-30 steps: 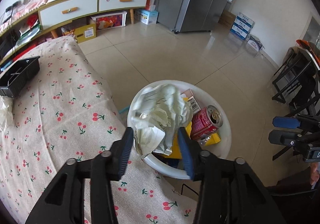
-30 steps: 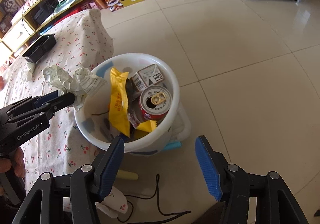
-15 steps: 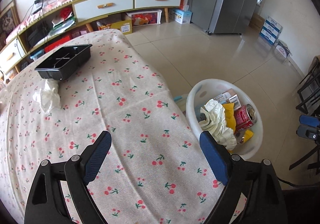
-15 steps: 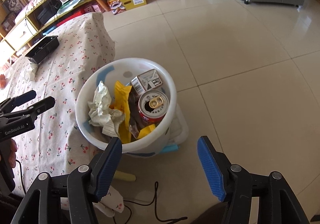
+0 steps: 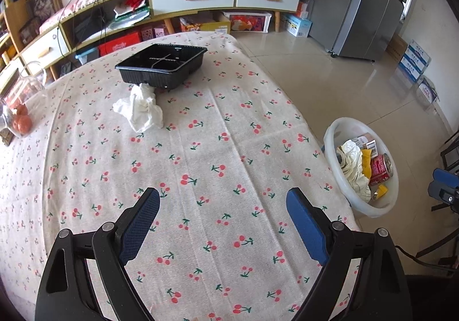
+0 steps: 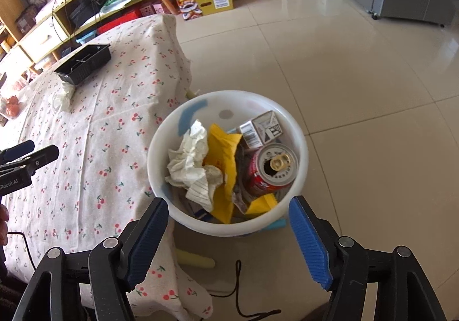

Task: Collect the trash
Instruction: 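Grasp the white tissue on the table with the left gripper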

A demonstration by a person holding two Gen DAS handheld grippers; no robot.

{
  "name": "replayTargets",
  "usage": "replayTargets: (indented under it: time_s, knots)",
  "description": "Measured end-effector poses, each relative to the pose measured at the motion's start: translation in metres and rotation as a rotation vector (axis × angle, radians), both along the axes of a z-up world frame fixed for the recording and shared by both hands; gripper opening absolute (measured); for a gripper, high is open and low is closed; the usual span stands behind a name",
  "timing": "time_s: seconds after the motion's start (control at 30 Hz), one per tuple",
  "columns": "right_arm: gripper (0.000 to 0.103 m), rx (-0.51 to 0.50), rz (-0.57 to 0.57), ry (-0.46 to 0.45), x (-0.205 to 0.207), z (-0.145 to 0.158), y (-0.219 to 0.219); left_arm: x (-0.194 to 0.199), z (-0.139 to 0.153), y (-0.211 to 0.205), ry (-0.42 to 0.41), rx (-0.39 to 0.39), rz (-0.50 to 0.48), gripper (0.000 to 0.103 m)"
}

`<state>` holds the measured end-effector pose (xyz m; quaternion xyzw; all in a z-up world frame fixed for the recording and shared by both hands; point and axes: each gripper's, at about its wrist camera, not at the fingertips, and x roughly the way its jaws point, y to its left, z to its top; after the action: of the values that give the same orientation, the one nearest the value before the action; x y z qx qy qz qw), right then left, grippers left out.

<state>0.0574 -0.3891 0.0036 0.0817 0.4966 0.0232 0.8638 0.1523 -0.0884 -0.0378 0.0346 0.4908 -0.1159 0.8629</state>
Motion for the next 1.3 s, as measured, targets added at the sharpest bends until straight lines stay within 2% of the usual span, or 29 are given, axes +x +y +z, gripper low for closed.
replayTargets:
  time_s: [0.27,0.53,0.7,0.83,0.9,1.03,1.13,1.17,1.23,1.3]
  knots:
    - [0.078,-0.033,0.040,-0.057,0.022,0.011,0.044,0.008,0.002,0.039,0.008,-0.003,0.091,0.092]
    - [0.079,-0.080,0.086,-0.081,0.061,0.011,0.081,0.044,-0.012,0.074,0.020,0.017,0.195,0.092]
    - [0.080,-0.073,0.058,-0.075,0.088,0.007,0.083,0.074,-0.026,0.101,0.013,-0.083,0.286,0.092]
    - [0.081,-0.078,0.009,-0.061,0.106,-0.002,0.080,0.096,-0.040,0.108,0.010,-0.102,0.319,0.092]
    - [0.081,-0.051,-0.012,-0.041,0.115,-0.008,0.079,0.104,-0.048,0.108,0.012,-0.108,0.328,0.091]
    - [0.081,0.002,-0.033,-0.012,0.131,-0.016,0.080,0.118,-0.058,0.105,0.003,-0.168,0.370,0.089]
    - [0.081,-0.009,-0.024,-0.004,0.137,-0.020,0.085,0.126,-0.061,0.095,-0.023,-0.167,0.382,0.080]
    - [0.081,-0.015,-0.018,-0.001,0.138,-0.021,0.087,0.128,-0.061,0.092,-0.031,-0.152,0.382,0.072]
    - [0.081,-0.027,-0.008,0.003,0.141,-0.023,0.089,0.131,-0.062,0.086,-0.047,-0.125,0.373,0.055]
    - [0.081,-0.046,-0.005,0.002,0.142,-0.024,0.090,0.134,-0.062,0.083,-0.045,-0.122,0.359,0.027]
